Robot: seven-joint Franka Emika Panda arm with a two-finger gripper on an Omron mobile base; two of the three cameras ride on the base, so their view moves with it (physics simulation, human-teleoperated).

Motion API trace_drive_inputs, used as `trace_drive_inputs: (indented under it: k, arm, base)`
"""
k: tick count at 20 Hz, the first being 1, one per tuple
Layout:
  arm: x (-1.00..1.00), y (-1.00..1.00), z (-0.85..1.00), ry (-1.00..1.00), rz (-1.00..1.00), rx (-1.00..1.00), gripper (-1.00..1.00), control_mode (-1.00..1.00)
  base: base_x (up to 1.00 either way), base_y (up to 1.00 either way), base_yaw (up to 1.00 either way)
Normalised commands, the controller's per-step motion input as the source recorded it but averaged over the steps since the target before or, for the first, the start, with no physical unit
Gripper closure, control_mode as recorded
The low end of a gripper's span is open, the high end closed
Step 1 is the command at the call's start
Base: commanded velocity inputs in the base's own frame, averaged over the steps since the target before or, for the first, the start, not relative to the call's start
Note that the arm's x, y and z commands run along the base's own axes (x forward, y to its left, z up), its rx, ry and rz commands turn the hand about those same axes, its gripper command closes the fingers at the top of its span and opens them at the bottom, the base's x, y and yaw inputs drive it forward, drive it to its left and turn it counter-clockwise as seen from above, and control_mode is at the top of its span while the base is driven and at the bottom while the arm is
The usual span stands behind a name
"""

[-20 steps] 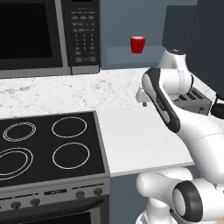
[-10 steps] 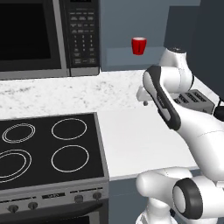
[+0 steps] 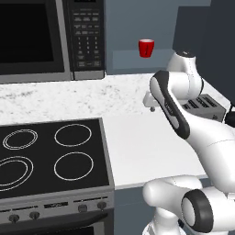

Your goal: Gather all objects into one cabinet and sort the glasses and bowls to opposite sides.

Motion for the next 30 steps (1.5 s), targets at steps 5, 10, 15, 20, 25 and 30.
trace_drive_inputs:
  k: [5,10,15,20,25,30]
  arm:
    - [0.00,0.00,0.00,0.00,0.00,0.00,-1.00,1.00]
    - [0.18,0.00,0.00,-0.10,-0.02,0.00,-1.00,-1.00]
    - [-0.01,0.00,0.09,-0.21,0.00,0.00,-1.00,-1.00]
    - [-0.16,0.00,0.20,-0.24,0.00,0.00,-1.00,-1.00]
    - [-0.05,0.00,0.53,-0.05,0.00,0.00,-1.00,-1.00]
    - [0.00,0.00,0.67,0.00,0.00,0.00,-1.00,-1.00]
  base:
    - [0.51,0.00,-0.03]
    - [0.07,0.00,-0.01]
    - [0.00,0.00,0.00]
    - [0.00,0.00,0.00]
    - [0.00,0.00,0.00]
    - [0.00,0.00,0.00]
